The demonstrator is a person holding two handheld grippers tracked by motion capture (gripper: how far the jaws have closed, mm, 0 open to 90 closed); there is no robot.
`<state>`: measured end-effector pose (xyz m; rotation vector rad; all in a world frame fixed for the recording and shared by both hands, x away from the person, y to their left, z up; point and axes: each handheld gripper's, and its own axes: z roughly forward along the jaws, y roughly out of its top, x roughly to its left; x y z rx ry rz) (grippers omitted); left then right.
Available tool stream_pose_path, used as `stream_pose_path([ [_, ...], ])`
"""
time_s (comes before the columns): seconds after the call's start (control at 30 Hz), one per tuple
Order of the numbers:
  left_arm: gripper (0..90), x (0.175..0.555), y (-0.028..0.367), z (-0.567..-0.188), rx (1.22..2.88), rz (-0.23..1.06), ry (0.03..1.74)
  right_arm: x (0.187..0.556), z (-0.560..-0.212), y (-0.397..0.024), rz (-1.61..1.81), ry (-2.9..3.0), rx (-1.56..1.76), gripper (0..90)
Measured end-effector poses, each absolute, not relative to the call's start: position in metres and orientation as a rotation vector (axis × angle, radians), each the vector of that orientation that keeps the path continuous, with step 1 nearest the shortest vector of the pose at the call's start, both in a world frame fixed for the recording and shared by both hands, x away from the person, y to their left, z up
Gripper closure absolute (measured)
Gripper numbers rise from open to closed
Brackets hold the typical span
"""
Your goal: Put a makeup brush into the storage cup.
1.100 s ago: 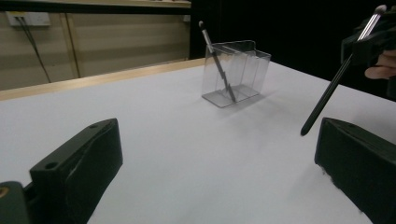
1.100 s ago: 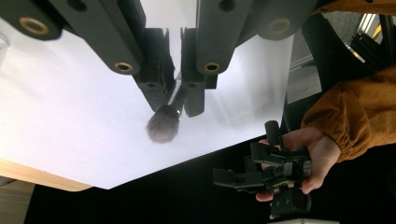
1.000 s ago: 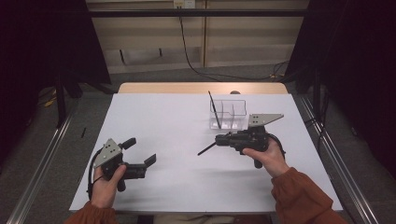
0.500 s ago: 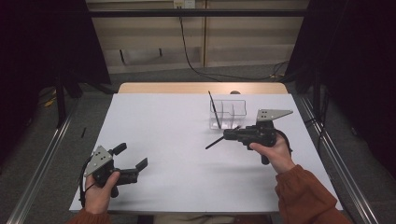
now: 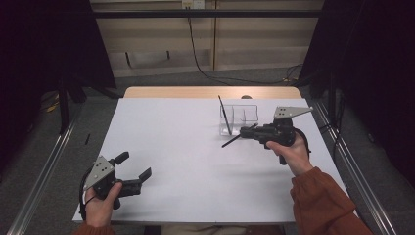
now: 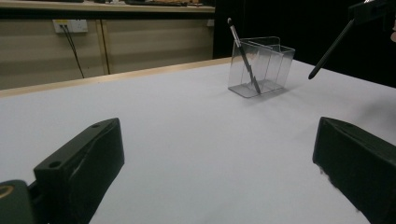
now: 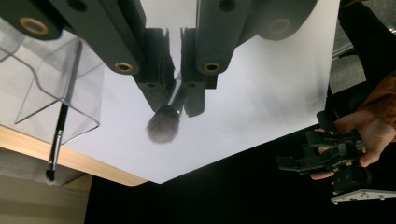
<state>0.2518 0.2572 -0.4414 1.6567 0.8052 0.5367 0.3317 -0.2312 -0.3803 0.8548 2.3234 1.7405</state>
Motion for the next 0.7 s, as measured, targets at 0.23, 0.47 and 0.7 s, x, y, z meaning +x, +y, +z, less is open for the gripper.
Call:
stream_pose_path([
  [0.23, 1.7, 0.25, 0.257, -0.442, 1.672, 0.532, 0.797, 0.338, -0.361, -0.238, 1.719, 2.295, 0.851, 83.8],
  [0.47, 2.1, 0.251, 0.257, -0.442, 1.678, 0.525, 0.79, 0.348, -0.346, -0.245, 1.675, 2.297, 0.884, 83.8],
  [0.7, 2.1, 0.252, 0.258, -0.442, 1.686, 0.528, 0.794, 0.359, -0.328, -0.245, 1.658, 2.253, 0.903, 83.8],
])
